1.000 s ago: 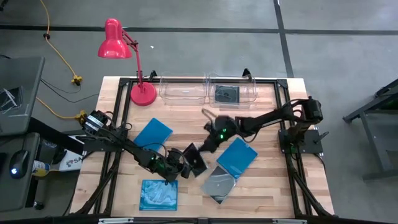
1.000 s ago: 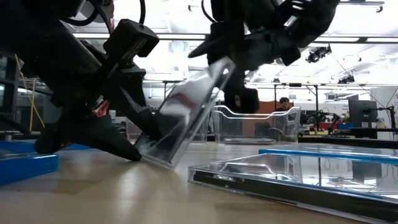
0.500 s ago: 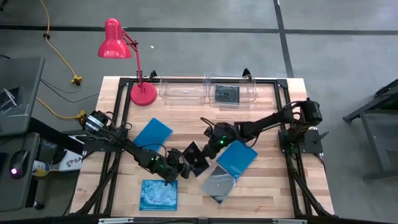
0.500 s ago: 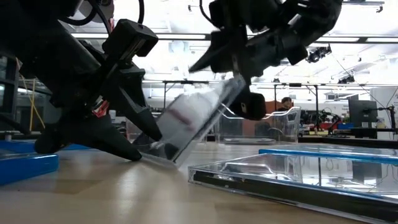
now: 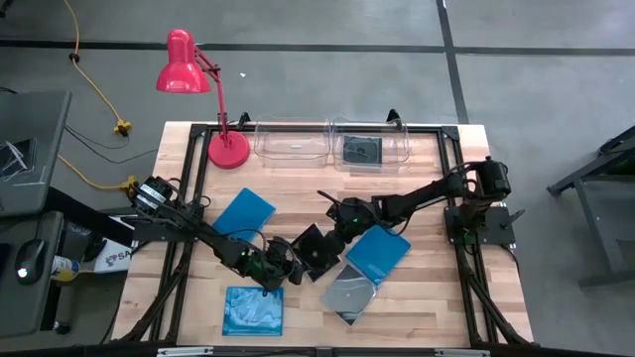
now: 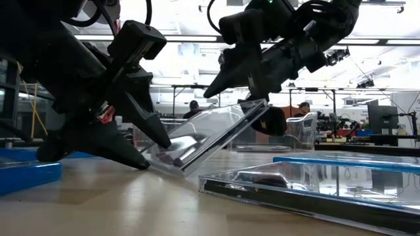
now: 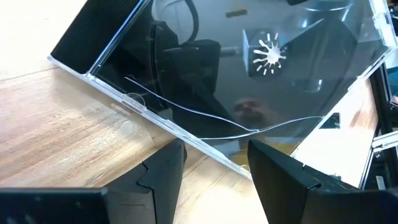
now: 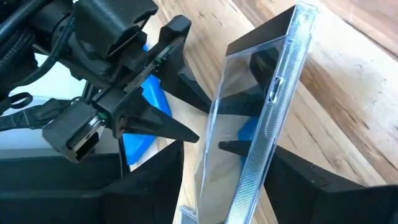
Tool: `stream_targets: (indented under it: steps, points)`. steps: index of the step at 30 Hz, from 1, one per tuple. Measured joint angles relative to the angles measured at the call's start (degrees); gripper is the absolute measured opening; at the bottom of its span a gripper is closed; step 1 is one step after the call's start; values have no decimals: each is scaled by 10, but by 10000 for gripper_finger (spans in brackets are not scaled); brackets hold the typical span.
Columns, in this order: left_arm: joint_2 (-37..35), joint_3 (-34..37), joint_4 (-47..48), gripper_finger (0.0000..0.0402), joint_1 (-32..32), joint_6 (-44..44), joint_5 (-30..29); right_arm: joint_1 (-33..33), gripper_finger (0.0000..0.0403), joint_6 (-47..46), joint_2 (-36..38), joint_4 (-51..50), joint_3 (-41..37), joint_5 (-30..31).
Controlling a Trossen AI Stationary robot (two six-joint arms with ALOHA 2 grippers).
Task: Pick & place jewel cases by type
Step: Put the top black cd case into the right transparent bin
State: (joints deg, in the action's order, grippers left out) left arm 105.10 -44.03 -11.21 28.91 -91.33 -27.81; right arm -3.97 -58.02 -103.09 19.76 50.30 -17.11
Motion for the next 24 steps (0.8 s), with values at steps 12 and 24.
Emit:
stream_targets:
  steps: [12,24]
  points:
    - [0,0,0,182,0,3,-1,0,97,18,0,-7,0,1]
    - [0,0,-1,182,0,24,5,1,25,39,0,-4,0,-5]
